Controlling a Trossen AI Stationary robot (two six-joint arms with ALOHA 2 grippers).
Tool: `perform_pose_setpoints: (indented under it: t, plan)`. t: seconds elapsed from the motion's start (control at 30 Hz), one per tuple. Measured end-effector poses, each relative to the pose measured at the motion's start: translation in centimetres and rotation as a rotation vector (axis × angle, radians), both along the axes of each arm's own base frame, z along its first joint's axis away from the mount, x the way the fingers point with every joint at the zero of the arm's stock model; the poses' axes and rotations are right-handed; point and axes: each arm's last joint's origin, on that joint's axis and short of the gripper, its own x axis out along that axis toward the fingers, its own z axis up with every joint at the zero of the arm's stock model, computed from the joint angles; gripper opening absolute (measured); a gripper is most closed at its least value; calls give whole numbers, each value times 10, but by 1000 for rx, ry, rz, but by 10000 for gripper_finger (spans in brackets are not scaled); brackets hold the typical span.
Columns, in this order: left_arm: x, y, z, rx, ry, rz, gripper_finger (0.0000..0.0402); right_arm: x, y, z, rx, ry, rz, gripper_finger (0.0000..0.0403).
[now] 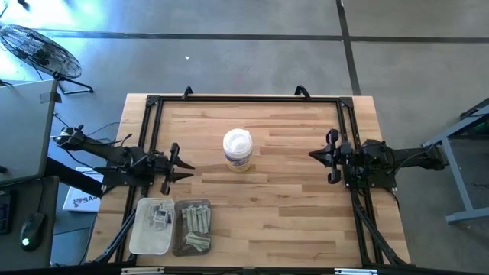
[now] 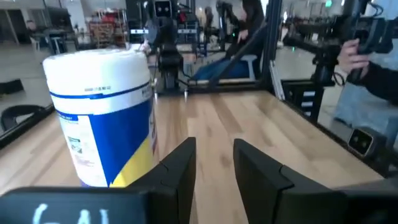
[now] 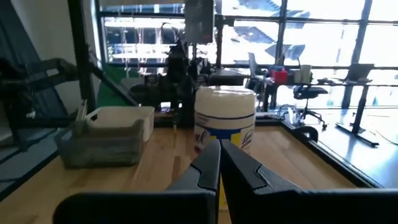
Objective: Pick & Place First Aid Supplies
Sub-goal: Return to Home Position
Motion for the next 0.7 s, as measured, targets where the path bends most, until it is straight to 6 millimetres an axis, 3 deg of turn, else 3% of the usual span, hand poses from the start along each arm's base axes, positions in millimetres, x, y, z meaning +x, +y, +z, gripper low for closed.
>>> perform_pose_setpoints:
  t: [0.37,0.7]
  plan:
    - [-8,0,-3,23,-62,-82,105,1,2,-4,-53,45,56,6]
    - [-6,9,-3,21,-68,13,105,1,1,-5,-42,54,24,5]
